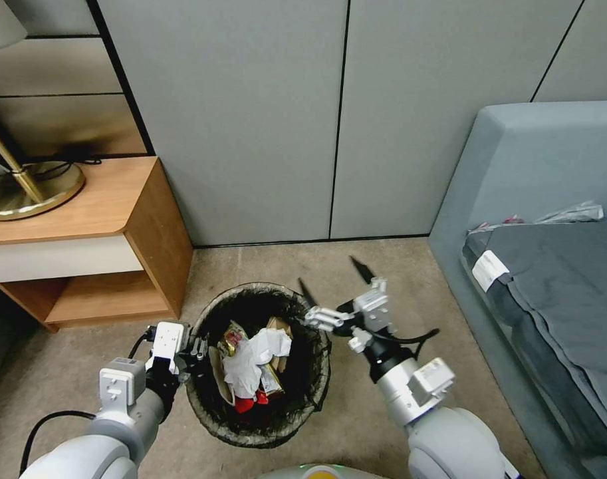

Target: Pick up the trash bin, then pick up the garbage from the floor and place it into the trash bin.

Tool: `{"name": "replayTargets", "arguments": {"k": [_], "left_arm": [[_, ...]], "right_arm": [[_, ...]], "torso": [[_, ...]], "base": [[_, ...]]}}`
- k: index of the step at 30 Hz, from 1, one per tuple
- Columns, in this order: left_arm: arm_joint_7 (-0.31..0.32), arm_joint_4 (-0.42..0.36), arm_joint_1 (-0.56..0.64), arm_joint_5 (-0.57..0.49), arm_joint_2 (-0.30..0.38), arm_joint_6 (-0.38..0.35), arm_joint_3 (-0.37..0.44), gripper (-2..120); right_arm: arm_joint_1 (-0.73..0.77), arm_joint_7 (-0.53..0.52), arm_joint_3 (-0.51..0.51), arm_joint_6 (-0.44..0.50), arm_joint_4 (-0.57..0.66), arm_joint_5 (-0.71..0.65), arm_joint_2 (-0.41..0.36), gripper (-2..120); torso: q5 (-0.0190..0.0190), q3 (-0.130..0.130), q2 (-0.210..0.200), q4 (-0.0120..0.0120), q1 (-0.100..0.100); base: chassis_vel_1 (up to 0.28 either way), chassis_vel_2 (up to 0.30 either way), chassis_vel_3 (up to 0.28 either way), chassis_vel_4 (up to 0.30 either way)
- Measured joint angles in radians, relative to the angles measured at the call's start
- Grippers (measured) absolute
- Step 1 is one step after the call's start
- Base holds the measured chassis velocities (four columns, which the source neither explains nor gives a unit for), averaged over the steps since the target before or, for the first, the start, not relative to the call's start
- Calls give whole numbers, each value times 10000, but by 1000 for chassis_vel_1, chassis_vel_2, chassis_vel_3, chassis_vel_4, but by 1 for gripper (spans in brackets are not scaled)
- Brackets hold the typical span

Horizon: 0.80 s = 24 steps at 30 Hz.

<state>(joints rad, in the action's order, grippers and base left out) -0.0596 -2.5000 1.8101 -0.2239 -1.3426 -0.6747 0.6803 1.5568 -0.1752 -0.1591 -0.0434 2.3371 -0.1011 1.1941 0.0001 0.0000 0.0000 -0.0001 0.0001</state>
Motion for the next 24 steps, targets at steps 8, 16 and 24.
{"name": "replayTargets", "arguments": {"k": [8,16,24], "left_arm": [[-40,0,-186,25,-17,46,123,1],[-124,0,-216,9,-18,56,270,1],[-156,0,-213,-26,-18,70,284,1]], "right_arm": [[1568,-249,-1723,705,70,555,508,100],[2768,-245,-3314,1585,-162,221,623,100],[3502,-245,-3674,2122,-240,139,667,100]], "torso": [[-1,0,0,0,-1],[0,0,0,0,0],[0,0,0,0,-1]], "base": [[0,0,0,0],[0,0,0,0],[0,0,0,0]]}}
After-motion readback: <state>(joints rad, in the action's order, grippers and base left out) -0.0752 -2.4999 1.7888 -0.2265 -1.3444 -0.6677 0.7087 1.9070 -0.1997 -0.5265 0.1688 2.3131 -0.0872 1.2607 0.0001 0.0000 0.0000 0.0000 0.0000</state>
